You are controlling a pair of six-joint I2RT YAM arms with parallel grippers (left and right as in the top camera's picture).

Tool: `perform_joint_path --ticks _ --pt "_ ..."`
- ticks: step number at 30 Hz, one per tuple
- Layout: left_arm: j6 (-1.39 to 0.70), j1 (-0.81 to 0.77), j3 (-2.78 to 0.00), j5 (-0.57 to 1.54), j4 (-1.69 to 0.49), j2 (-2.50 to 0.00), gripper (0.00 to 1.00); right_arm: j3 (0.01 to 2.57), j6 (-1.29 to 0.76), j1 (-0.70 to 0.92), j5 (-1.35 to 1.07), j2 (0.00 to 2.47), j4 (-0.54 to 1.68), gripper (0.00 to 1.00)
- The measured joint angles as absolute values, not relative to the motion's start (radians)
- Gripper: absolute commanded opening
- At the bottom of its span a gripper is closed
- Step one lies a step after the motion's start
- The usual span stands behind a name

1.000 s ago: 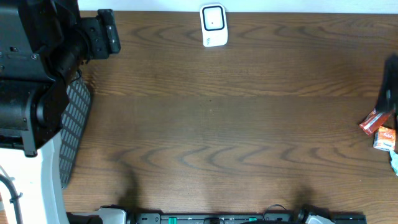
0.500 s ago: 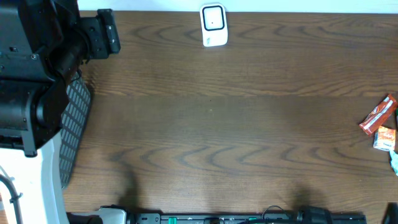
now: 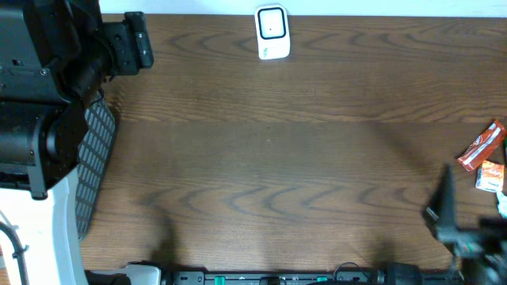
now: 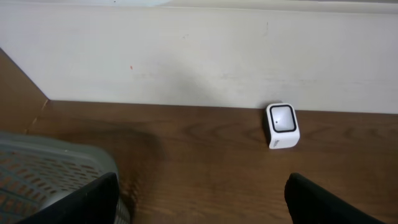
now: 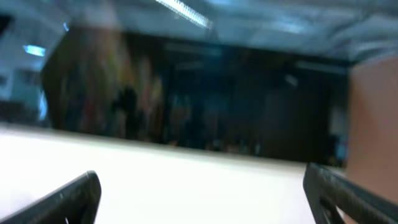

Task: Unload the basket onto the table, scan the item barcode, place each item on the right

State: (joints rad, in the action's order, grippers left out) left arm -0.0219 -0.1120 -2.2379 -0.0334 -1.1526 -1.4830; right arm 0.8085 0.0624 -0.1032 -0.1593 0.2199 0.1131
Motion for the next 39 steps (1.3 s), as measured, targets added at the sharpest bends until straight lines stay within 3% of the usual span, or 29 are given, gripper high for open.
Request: perform_joint_path --ticks 6,14,26,39 --pt "-0.022 -0.112 -2.238 -0.033 -1.153 -1.483 0.85 0.444 0.062 -0.103 -0.242 0.129 -0.168 0.99" --pt "-0.022 -0.112 -2.238 -0.033 -1.153 -1.483 0.85 0.242 0.059 -0.098 -0.262 0.017 -0.222 0.99" --pt "-0.022 -0.112 -2.238 -0.033 -1.153 -1.483 0.85 0.048 0.059 -0.075 -0.211 0.015 -0.081 0.99" --pt "-0.022 -0.112 -2.238 -0.033 -1.153 -1.483 0.85 0.039 0.059 -0.074 -0.201 0.013 0.132 0.99"
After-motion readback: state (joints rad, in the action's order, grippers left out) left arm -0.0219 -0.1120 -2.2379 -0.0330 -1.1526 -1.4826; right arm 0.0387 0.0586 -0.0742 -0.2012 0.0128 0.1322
